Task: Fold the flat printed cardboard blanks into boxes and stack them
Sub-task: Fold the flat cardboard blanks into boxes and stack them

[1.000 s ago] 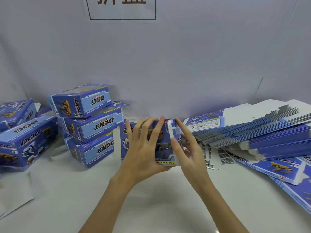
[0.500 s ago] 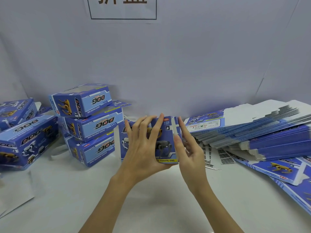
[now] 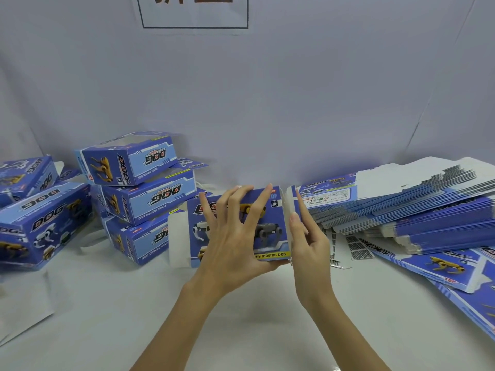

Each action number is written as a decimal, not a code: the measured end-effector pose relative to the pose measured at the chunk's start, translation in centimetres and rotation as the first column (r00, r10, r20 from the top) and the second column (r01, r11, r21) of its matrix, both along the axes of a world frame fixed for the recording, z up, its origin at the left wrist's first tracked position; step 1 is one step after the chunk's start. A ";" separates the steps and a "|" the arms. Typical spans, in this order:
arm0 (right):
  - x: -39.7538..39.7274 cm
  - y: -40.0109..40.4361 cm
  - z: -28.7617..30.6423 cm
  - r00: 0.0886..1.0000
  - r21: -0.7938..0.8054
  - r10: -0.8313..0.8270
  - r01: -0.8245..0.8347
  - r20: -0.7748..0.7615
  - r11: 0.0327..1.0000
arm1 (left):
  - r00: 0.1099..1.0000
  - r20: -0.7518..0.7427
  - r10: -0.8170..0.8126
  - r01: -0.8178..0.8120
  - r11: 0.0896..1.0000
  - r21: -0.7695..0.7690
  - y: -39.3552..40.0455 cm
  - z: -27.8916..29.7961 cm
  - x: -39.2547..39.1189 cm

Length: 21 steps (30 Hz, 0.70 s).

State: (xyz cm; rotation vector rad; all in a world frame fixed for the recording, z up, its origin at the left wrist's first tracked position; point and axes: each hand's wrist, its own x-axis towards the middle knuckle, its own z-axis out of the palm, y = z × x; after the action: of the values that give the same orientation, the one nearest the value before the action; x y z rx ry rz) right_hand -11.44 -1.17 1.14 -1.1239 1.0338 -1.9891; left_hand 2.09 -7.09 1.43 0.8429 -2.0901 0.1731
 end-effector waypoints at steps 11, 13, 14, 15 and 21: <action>0.0 0.1 -0.4 0.998 0.048 -0.059 0.060 -0.035 0.997 | 0.990 0.101 0.095 -0.090 0.995 -0.050 -0.1 -0.6 -0.5; -0.6 -0.1 -0.2 0.997 0.075 -0.035 0.040 -0.067 0.996 | 0.985 0.124 0.119 -0.109 0.990 -0.087 -0.2 -0.6 -0.4; -0.9 -0.1 0.0 0.997 0.094 -0.003 0.010 -0.082 0.996 | 0.984 0.132 0.121 -0.108 0.989 -0.102 -0.3 -0.6 -0.3; -1.3 -0.2 0.2 0.994 0.115 0.043 -0.031 -0.101 0.993 | 0.984 0.137 0.115 -0.099 0.988 -0.116 -0.3 -0.6 -0.3; -2.2 0.2 0.9 0.957 0.142 0.257 -0.238 -0.134 0.961 | 0.991 0.118 0.060 -0.040 0.986 -0.162 0.0 -0.6 -0.5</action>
State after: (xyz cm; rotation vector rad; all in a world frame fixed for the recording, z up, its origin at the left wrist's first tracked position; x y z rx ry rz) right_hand -13.66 -0.96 2.07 -1.2836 1.0221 -1.6416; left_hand 1.60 -7.14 0.87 0.8055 -2.1367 0.4227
